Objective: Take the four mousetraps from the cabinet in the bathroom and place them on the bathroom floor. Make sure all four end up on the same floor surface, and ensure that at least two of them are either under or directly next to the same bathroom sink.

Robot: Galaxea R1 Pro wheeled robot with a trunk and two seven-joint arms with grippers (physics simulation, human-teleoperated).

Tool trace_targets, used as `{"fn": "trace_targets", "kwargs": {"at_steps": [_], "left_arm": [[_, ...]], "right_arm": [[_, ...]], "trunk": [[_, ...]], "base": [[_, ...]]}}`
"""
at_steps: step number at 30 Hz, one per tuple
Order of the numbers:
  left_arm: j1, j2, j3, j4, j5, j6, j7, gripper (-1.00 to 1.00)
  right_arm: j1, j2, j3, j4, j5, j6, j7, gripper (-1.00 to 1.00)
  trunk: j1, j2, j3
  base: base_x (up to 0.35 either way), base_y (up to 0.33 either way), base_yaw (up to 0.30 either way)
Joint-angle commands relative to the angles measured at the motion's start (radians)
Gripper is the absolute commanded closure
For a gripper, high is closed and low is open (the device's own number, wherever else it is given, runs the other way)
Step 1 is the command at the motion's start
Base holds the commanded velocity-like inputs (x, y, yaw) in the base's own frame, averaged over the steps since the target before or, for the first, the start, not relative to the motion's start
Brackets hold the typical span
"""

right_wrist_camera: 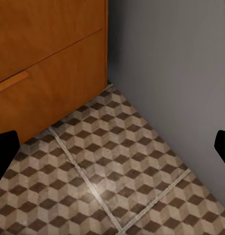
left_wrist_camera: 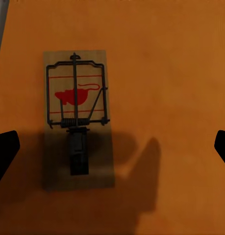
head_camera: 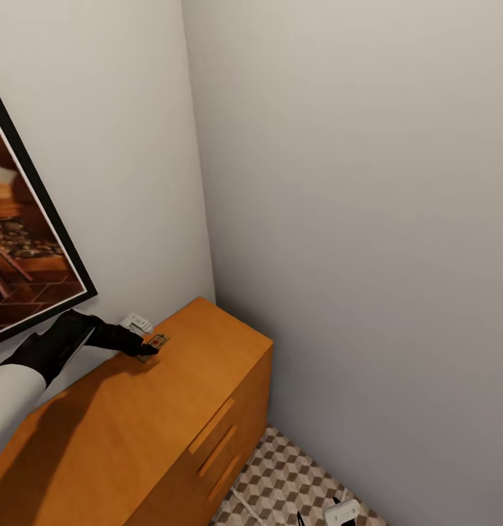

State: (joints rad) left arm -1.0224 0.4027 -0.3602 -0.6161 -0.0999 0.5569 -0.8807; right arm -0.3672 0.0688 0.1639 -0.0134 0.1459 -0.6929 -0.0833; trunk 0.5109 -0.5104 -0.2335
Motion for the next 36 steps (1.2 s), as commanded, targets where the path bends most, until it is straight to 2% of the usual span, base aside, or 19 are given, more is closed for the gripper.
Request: {"fn": "trace_targets", "kwargs": {"at_steps": [1, 36], "left_arm": [[-0.001, 0.0, -0.002, -0.002, -0.004, 0.005, -0.004, -1.0], [-0.001, -0.001, -0.002, 0.002, -0.004, 0.005, -0.004, -1.0]], "right_arm": [[-0.001, 0.0, 0.002, 0.001, 0.009, -0.002, -0.009, -1.0], [-0.001, 0.0, 0.002, 0.001, 0.009, -0.002, -0.009, -1.0]], "trunk": [[0.0, -0.002, -0.002], [0.0, -0.002, -0.035]], "base": [[0.0, 0.0, 0.0], [0.0, 0.0, 0.0]]}}
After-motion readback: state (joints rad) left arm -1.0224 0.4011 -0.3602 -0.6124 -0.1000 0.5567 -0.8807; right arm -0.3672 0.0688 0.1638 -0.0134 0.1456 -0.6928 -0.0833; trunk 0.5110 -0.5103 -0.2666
